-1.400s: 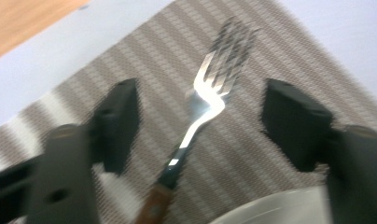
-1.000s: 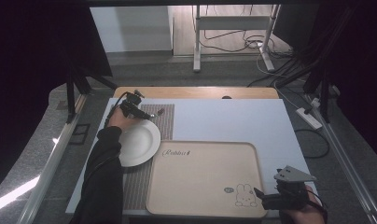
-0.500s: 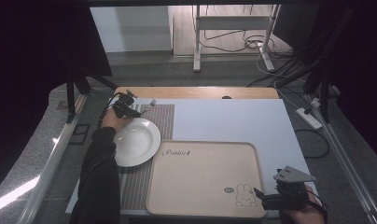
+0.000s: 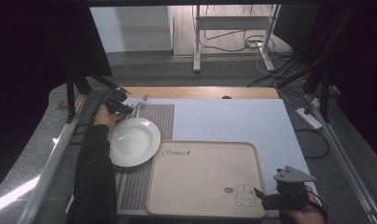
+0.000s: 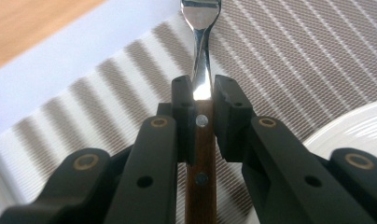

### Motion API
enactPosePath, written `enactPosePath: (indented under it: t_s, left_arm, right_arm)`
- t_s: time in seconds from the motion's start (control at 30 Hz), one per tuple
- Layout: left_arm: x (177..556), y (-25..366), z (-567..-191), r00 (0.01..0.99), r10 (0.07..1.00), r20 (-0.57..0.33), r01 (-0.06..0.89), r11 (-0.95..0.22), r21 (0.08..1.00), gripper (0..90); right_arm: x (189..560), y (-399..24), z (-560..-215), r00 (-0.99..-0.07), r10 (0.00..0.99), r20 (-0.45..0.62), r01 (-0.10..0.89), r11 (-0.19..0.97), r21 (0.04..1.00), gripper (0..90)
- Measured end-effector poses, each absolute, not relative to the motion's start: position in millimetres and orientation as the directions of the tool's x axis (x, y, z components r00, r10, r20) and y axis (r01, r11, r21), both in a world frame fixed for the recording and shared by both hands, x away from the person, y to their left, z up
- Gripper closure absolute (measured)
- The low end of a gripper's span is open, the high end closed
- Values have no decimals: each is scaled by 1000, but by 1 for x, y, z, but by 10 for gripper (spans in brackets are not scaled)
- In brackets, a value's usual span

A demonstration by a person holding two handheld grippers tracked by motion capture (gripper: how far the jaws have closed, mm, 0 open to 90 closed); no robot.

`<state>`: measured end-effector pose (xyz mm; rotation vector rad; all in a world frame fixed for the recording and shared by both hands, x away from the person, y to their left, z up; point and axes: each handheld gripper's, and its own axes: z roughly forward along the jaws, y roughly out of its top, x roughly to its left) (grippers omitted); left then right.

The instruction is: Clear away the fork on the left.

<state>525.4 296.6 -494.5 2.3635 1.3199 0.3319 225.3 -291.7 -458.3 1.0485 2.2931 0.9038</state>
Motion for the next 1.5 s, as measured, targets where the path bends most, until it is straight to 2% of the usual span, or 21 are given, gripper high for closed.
enactPosePath:
  t_s: [0.07,0.17,0.47,0.93,1.5]
  left_arm:
    - [523,303,-489,516,857,14,755,-462,466,786]
    - [518,311,-482,510,859,-36,754,-426,500,786]
    - [496,299,-477,548,828,-121,738,-410,536,785]
    - [459,268,-476,610,783,-123,711,-472,521,785]
    - [398,248,-470,637,754,-157,696,-476,539,784]
  right_arm:
    - [225,-292,-458,-604,786,-133,485,495,721,0]
    - [226,-292,-458,-605,785,-134,485,496,720,0]
    - [225,-291,-458,-606,783,-138,481,500,720,0]
    - [225,-291,-458,-607,782,-143,479,503,720,0]
    - [225,-289,-458,-609,779,-151,475,511,717,0]
